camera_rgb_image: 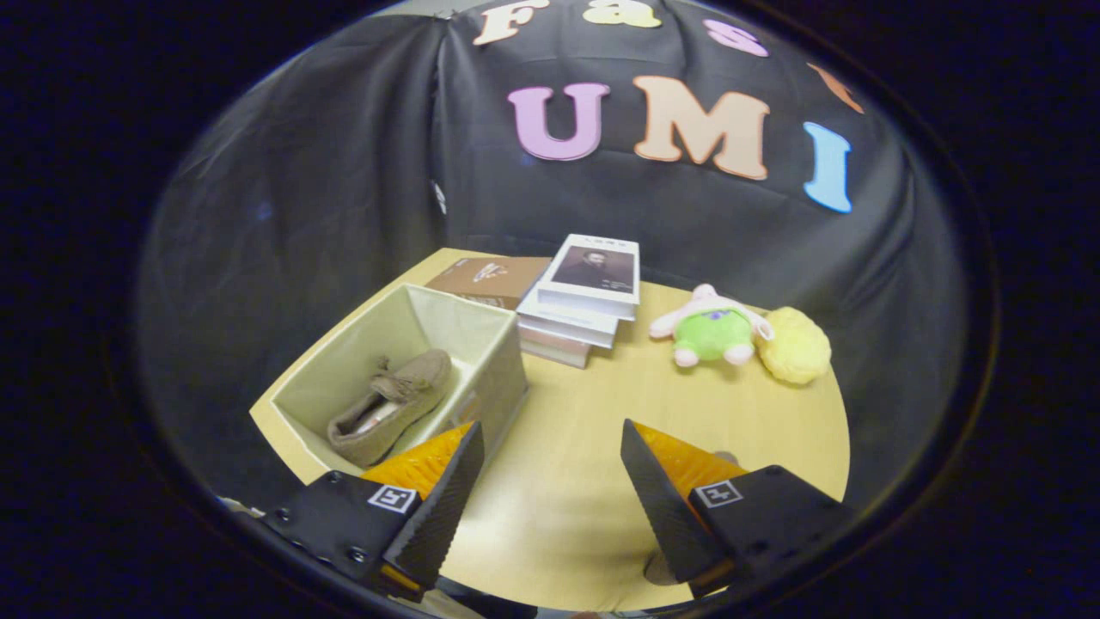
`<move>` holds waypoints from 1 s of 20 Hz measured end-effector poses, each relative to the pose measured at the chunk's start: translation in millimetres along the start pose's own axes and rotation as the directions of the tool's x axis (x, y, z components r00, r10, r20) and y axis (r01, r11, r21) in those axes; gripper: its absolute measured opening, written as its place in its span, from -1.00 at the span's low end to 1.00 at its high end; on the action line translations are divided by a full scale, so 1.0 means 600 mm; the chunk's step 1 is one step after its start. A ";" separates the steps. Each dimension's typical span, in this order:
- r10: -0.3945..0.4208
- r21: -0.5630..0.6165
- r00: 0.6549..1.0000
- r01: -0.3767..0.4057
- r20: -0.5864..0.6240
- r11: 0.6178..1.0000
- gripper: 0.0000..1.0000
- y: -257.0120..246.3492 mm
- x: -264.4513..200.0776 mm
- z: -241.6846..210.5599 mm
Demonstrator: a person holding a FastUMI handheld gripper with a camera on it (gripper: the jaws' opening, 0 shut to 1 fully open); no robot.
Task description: Open the storage box then place both shoes into the box .Put the left shoe in first, then the right shoe, with the right side of both shoes facing outward in a uniform manner.
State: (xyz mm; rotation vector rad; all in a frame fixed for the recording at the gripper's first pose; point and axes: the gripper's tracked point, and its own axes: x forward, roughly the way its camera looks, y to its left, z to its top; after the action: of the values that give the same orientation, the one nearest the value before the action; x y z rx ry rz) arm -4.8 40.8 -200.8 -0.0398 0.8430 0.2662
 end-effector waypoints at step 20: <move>-0.190 0.076 0.959 0.210 -0.211 0.975 1.00 -0.313 -0.001 -0.240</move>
State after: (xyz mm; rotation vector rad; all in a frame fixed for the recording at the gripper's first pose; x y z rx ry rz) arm -63.9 -161.1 -309.9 -0.0611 1.0462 0.0294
